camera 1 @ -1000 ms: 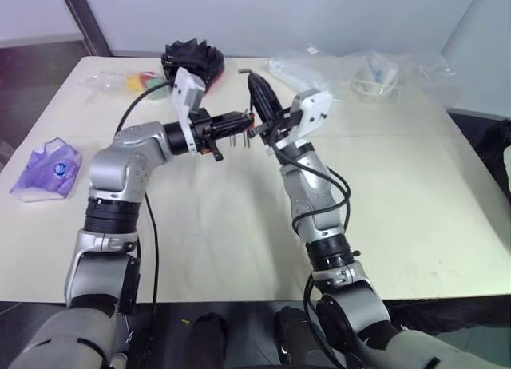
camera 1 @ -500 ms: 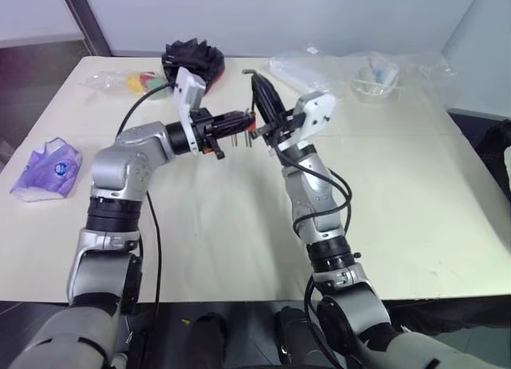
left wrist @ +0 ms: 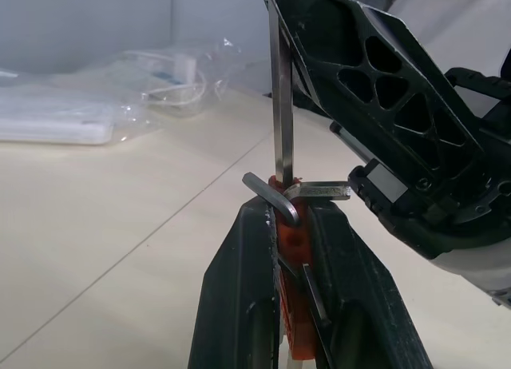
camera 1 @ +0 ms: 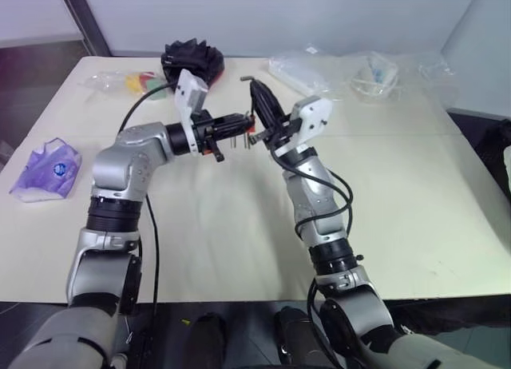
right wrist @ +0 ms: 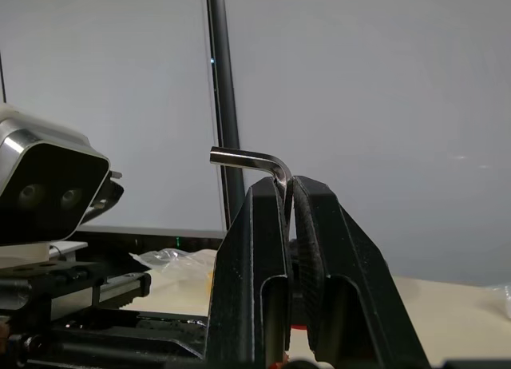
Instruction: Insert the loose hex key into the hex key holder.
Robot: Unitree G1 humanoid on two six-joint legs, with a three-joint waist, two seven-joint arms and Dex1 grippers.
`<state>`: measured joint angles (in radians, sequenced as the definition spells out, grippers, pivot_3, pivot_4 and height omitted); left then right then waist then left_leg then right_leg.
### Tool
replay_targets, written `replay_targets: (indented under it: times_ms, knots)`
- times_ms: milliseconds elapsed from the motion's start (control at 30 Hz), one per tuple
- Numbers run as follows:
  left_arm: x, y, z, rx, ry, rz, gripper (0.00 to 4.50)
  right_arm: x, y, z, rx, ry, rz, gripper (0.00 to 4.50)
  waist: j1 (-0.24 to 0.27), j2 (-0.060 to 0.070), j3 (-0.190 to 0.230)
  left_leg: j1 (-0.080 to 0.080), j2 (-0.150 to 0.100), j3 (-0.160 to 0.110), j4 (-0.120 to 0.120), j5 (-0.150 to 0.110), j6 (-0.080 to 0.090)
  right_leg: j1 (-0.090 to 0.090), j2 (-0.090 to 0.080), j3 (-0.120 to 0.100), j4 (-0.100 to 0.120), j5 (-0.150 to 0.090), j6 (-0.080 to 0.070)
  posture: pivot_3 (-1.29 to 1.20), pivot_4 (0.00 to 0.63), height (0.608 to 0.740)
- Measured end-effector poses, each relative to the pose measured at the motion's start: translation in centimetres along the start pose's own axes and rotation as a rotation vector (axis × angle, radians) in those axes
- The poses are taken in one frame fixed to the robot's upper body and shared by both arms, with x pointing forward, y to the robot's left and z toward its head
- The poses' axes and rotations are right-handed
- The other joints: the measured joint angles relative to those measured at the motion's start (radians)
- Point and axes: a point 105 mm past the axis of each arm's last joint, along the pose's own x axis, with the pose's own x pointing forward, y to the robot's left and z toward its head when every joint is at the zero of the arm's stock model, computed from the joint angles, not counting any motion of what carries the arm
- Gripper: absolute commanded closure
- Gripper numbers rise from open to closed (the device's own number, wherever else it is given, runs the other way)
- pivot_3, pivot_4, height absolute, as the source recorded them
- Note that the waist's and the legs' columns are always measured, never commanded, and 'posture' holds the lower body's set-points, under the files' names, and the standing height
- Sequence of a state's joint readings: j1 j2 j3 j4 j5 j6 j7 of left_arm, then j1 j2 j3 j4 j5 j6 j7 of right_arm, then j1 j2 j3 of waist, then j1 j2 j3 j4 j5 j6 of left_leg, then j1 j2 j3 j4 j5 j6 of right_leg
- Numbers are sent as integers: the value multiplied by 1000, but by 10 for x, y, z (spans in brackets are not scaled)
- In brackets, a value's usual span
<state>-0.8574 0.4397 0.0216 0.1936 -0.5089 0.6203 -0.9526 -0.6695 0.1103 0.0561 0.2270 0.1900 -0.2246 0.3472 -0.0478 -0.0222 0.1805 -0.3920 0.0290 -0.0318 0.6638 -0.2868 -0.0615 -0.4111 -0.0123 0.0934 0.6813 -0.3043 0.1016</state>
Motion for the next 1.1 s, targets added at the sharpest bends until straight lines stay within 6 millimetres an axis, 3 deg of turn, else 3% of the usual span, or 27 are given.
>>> replay_targets:
  times_ms: [67,167,367,400,633,867,967,1100]
  knots:
    - [0,0,0,0,0,0,4500,0,0,0,-1,1,1,4477,0,0,0,0,0,0,0,0,0,0,0,0,0,0,0,0,150,740]
    - [0,0,2,17,-11,-1,4500,-1,2,-4,3,22,10,3442,0,0,0,0,0,0,0,0,0,0,0,0,0,0,0,0,150,740]
    - [-4,3,5,26,-15,18,4500,-7,-4,-8,-9,39,-9,312,0,1,1,0,0,0,0,0,0,0,0,0,0,0,0,0,150,740]
    - [-3,3,6,28,-19,16,4500,-7,0,-10,-5,48,3,64,0,1,1,0,0,0,0,0,0,0,0,0,0,0,0,0,150,740]
    - [0,1,5,21,-24,7,4500,-18,3,-10,6,62,15,64,2,1,1,0,0,0,0,0,0,0,0,0,0,0,0,0,150,740]
    - [5,-2,2,-18,-37,1,4500,-64,-35,-8,-44,152,-93,64,4,1,1,0,-1,0,0,0,0,1,0,0,-1,0,0,0,150,740]
    - [14,-4,-13,-135,-39,-9,4500,-94,-58,1,-116,207,-156,64,4,1,1,0,-1,0,0,0,0,2,0,0,-2,0,0,0,150,740]
    - [29,-11,-52,-352,-6,-20,4500,-128,-84,17,-197,270,-257,64,4,1,1,-1,-2,0,0,0,0,2,1,0,-3,0,0,0,150,740]
